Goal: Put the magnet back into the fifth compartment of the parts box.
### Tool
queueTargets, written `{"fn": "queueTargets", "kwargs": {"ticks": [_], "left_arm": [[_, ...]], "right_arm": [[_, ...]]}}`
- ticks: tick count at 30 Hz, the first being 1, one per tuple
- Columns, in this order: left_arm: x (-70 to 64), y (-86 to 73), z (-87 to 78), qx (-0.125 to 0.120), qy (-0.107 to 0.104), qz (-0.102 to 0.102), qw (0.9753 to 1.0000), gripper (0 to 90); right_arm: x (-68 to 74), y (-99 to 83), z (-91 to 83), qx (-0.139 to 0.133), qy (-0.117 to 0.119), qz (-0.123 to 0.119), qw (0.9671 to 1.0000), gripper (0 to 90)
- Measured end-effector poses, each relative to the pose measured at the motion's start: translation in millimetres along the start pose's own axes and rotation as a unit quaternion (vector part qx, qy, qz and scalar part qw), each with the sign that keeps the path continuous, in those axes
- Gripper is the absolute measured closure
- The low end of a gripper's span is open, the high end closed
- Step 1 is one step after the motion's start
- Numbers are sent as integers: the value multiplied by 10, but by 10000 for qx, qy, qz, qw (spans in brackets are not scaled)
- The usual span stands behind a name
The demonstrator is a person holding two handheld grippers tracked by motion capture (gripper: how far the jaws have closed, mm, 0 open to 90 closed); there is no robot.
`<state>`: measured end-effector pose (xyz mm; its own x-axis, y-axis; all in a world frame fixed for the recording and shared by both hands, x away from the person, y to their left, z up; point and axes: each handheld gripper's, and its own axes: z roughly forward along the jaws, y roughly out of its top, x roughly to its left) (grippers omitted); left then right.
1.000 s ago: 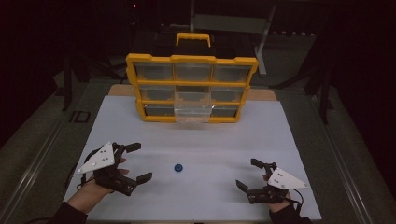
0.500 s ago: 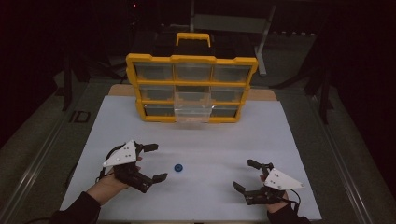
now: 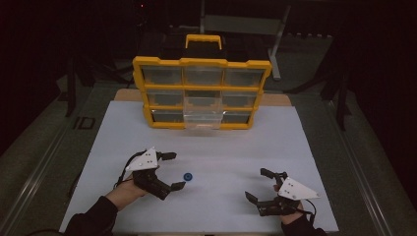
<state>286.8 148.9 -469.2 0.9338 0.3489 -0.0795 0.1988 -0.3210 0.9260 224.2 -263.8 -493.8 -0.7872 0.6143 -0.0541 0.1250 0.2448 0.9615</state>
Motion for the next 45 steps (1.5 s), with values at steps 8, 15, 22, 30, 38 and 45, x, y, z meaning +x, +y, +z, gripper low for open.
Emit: {"fn": "queueTargets", "kwargs": {"ticks": [8,15,22,30,38,45], "left_arm": [[60,-121,164,500,86,232,9984,0],[120,-166,284,853,-26,246,9960,1],[155,-211,394,1198,-15,171,9926,10],[178,-183,465,1371,25,67,9905,27],[217,-213,548,1797,-57,221,9834,54],[273,-207,579,1911,-194,153,9813,124]], "right_arm": [[-1,-5,6,18,6,14,10000,93],[-6,-9,7,30,15,26,10000,93],[-13,-17,11,43,17,50,10000,93],[-17,-19,9,45,13,51,10000,93],[-16,-18,8,44,22,58,10000,93],[-20,-20,5,32,17,61,10000,93]]}}
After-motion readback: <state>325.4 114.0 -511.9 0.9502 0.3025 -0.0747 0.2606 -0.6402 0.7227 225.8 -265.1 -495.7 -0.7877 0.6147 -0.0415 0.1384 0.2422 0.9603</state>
